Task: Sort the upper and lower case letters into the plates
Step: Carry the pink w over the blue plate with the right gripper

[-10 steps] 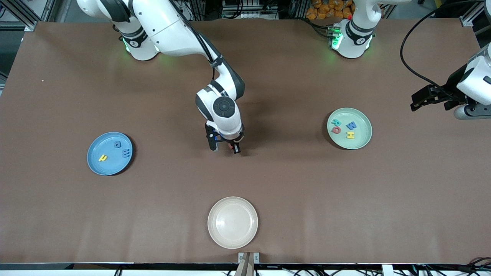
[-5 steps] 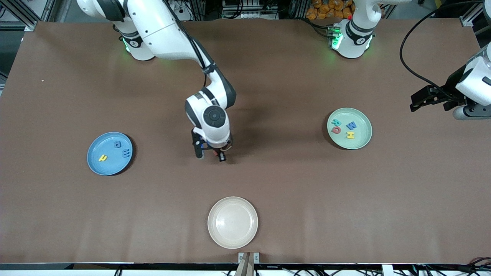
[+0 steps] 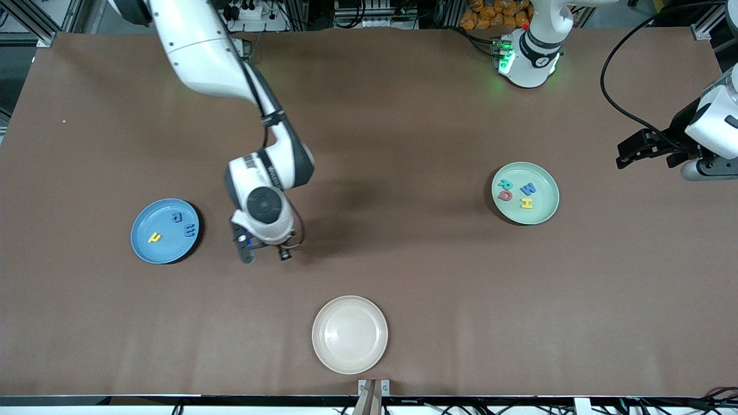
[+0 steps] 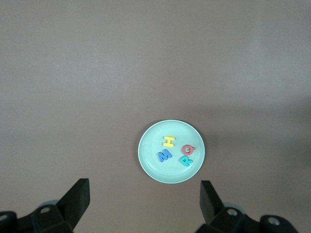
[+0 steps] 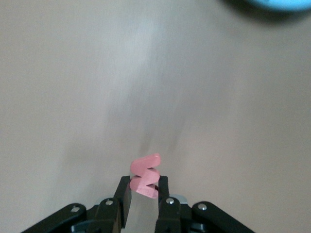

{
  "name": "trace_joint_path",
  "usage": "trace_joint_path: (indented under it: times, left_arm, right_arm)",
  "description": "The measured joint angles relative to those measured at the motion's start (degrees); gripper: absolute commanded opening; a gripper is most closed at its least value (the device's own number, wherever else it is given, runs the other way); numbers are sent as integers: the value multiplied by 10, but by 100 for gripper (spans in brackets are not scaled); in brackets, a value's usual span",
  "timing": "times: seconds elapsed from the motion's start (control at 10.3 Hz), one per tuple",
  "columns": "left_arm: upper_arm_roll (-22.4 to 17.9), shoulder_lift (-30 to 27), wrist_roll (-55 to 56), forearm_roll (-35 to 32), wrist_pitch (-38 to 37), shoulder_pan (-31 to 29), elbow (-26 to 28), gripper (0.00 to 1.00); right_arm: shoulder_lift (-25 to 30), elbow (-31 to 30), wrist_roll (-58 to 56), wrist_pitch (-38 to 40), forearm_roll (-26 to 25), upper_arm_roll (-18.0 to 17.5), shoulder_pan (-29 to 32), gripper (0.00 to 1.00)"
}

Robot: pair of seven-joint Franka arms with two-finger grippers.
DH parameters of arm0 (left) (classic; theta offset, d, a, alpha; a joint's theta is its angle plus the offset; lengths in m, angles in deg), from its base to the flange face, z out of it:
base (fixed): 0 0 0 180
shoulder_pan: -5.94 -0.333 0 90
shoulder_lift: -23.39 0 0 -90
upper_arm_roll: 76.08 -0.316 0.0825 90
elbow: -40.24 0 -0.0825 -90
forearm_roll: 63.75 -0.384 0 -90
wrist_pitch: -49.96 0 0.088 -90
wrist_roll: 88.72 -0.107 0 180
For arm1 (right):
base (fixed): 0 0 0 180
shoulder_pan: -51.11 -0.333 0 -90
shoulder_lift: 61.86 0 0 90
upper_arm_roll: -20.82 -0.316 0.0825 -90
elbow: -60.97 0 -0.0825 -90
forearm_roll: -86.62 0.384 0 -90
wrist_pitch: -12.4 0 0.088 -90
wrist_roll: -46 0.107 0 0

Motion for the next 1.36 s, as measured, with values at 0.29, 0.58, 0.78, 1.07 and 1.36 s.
trace_joint_path:
  times: [0.29,0.58,0.78,1.07,1.36]
  left_arm:
    - [0,0,0,0,1,1,-1,100]
    - [1,0,0,0,2,2,-4,100]
    - [0,1,0,0,2,1,-4,100]
    - [0,1,0,0,2,2,-5,100]
    - [1,1,0,0,2,2,-6,100]
  right_arm:
    - [14,0,-157,61,-1,58,36,0]
    - [39,-10,-287,102,-1,71,98,0]
    - [66,-40,-369,107,-1,77,142,0]
    - [82,-67,-401,107,-1,77,167,100]
    - [82,-69,-401,114,0,75,165,100]
